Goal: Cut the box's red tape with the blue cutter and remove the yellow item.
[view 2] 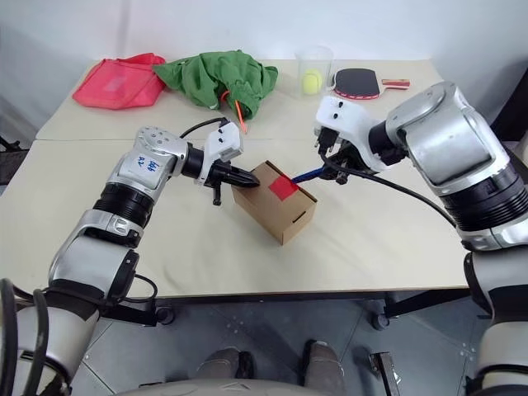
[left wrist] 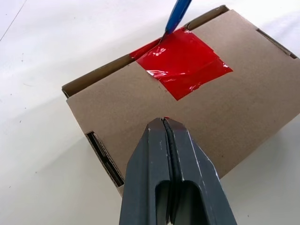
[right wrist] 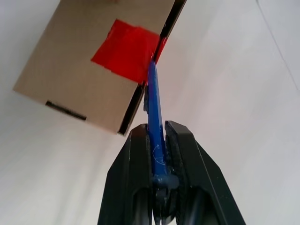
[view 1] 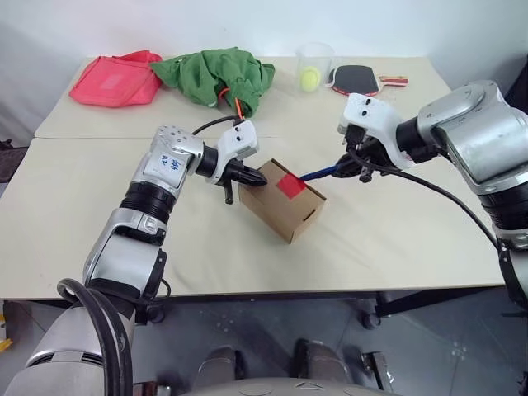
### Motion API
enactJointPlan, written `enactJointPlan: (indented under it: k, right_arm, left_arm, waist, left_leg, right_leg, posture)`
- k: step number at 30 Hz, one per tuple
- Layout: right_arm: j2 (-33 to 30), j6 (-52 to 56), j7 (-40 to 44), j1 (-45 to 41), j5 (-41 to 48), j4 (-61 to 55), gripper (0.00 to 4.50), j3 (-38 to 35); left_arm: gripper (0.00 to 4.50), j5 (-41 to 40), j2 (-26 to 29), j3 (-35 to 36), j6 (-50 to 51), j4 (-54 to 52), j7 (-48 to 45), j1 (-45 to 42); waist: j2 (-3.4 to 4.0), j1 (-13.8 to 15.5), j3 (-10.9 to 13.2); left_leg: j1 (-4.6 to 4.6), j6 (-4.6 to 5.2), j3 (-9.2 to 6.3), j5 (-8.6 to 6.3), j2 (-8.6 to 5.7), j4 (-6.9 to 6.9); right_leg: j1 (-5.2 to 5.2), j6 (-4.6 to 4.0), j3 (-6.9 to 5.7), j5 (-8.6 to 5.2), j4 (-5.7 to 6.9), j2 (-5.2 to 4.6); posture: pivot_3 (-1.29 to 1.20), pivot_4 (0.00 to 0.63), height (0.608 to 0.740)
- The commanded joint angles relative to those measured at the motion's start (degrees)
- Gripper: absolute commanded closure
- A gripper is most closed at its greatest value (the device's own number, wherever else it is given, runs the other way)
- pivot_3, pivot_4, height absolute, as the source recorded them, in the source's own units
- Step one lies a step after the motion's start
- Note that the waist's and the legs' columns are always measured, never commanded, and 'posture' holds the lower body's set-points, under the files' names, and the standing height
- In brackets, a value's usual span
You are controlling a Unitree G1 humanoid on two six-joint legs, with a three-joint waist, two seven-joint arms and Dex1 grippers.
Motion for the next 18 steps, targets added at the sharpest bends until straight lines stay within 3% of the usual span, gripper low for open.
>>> enactJointPlan:
  k: [1, 18]
  right_arm:
    - [-1.91, 0.44, 1.76, -1.29, -2.2, 0.43, 4.34, 0.58]
    - [-2.52, 5.59, 4.99, -1.13, -0.53, -3.05, 4.34, 0.58]
  left_arm:
    - [4.5, 2.89, 0.1, -1.88, 0.79, 1.48, 1.12, 0.69]
    - [4.5, 3.72, -0.7, -2.14, 0.45, 3.57, 3.73, -0.18]
  waist:
    - [0.0, 0.02, 0.0]
    - [0.0, 0.08, 0.0]
  left_leg:
    - [0.0, 0.0, 0.0, 0.0, 0.0, 0.0]
    - [0.0, 0.0, -0.01, 0.0, -0.01, 0.04]
  right_leg:
    - [0.0, 0.0, 0.0, 0.0, 0.0, 0.0]
    - [0.01, 0.0, 0.0, 0.0, 0.02, -0.01]
  posture:
    - [0.0, 0.15, 0.74]
    - [0.0, 0.15, 0.74]
